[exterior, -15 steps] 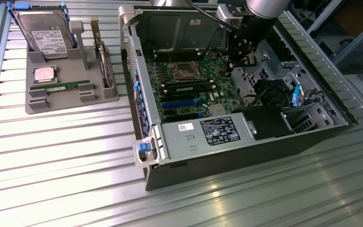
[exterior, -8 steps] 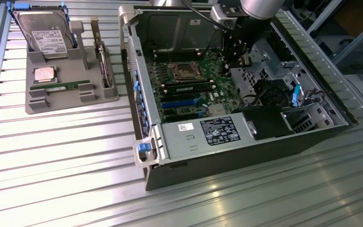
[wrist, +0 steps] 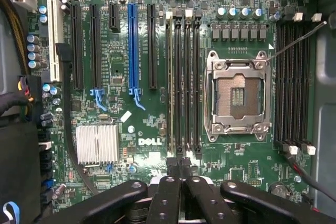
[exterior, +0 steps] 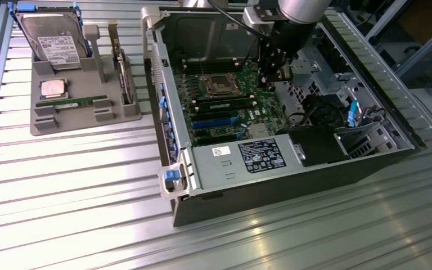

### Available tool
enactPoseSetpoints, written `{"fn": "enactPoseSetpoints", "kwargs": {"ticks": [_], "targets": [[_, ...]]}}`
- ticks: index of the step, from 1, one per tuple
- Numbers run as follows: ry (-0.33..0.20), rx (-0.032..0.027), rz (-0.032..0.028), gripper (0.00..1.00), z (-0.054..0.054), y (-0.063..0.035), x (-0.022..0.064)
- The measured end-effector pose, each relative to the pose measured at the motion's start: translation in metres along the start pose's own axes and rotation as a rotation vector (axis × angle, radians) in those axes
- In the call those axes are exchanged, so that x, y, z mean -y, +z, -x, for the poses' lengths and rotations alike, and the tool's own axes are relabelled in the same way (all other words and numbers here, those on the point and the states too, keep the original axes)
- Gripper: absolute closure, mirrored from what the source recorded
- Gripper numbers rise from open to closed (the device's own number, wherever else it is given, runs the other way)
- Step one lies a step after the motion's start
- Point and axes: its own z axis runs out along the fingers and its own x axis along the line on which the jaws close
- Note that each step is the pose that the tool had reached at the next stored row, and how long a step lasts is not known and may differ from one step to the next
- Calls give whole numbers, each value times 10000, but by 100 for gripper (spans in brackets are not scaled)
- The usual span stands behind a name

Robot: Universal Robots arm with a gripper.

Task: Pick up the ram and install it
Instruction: 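Press down the ram until it locks into place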

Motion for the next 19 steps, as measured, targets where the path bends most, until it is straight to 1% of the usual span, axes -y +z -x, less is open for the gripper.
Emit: {"fn": "enactPoseSetpoints", "kwargs": {"ticks": [4,6,19], "targets": [[-1,0,0,89,-6,14,-42],[-2,0,0,89,-12,38,-54],[-1,1,0,89,-17,213,-55]]}}
